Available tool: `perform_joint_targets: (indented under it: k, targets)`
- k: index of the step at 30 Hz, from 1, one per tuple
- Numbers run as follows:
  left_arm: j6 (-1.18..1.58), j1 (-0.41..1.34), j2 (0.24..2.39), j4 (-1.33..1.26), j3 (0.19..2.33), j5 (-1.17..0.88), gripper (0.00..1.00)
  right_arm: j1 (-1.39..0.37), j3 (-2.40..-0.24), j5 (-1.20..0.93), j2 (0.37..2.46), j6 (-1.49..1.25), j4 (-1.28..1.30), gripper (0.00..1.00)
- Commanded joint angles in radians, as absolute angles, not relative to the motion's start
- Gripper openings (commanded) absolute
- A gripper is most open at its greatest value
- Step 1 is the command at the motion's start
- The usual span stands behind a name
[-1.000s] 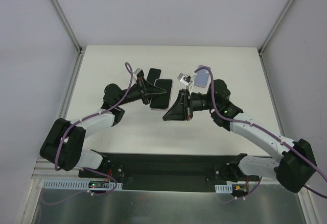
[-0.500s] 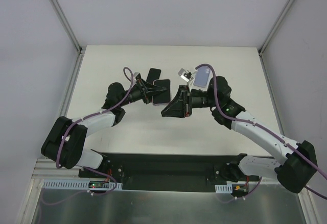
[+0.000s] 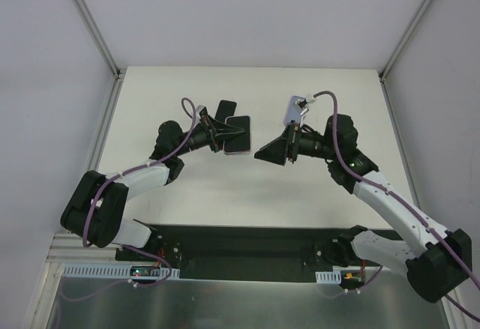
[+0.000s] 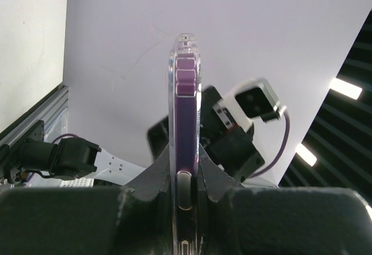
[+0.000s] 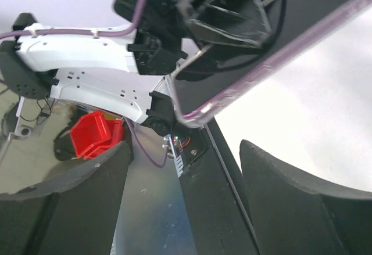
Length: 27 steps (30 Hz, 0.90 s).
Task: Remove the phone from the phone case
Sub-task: Remove the phone case from the phone.
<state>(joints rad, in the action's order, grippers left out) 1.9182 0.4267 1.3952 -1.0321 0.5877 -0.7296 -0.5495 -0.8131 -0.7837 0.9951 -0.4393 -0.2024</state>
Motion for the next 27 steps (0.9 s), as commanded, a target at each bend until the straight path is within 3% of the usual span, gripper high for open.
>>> perform_joint_targets:
  k: [1,9,16,22,27]
  targets:
    - [1.902,0.433,1.381,-1.135,0.646,-0.755,0.0,-0.543,-0.813,-0.845,1.069,-0.543,-0.299,0.78]
    - [1.898,0.433,1.39,-1.138,0.655,-0.753,0.0,-0.548,-0.831,-0.923,1.149,-0.667,-0.486,0.71]
    - [1.901,0.433,1.384,-1.138,0.658,-0.752,0.0,-0.554,-0.798,-0.937,1.225,-0.788,-0.684,0.56]
    - [1.905,0.433,1.379,-1.14,0.658,-0.75,0.0,-0.555,-0.761,-0.959,1.304,-0.945,-0.98,0.42]
    - [1.907,0.433,1.377,-1.144,0.655,-0.747,0.0,-0.554,-0.721,-0.959,1.374,-1.142,-1.32,0.4]
